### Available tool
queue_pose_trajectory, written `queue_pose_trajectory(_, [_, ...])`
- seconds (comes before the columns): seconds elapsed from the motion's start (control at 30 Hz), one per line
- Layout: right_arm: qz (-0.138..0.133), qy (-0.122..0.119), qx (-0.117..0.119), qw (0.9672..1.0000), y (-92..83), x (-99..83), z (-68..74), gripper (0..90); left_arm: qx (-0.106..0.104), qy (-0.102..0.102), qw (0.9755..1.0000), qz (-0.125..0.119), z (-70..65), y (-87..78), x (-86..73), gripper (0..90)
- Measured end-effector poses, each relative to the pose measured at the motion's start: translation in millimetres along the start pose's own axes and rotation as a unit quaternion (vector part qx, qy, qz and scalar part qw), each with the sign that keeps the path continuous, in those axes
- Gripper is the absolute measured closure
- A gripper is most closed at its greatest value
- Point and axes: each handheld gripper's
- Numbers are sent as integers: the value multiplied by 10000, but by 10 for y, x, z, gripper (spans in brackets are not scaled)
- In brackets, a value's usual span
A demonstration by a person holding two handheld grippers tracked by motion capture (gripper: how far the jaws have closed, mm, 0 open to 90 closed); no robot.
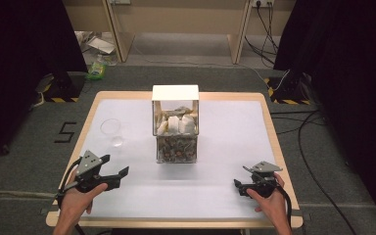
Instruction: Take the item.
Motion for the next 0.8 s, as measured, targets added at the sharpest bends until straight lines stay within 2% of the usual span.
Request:
queue_pose_trajectory(0.4, [13,-13,17,10000,0,1,-2,80,-254,207,9989,-345,-198,-70,302,237])
queue_pose_trajectory(0.53, [17,3,17,10000,0,2,0,78,-230,301,9984,-416,-245,-87,374,245])
queue_pose_trajectory(0.7, [19,14,28,10000,2,3,2,74,-519,369,9960,-628,-350,-141,595,271])
queue_pose_trajectory(0.8, [8,-3,33,10000,4,3,0,73,-569,440,9953,-644,-390,-149,699,283])
Point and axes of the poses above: each handheld gripper's, and its own axes: y roughly forward along the jaws, x roughly out of its top, z roughly to its left, and after that the axes turned 5 degrees about z, right-handed
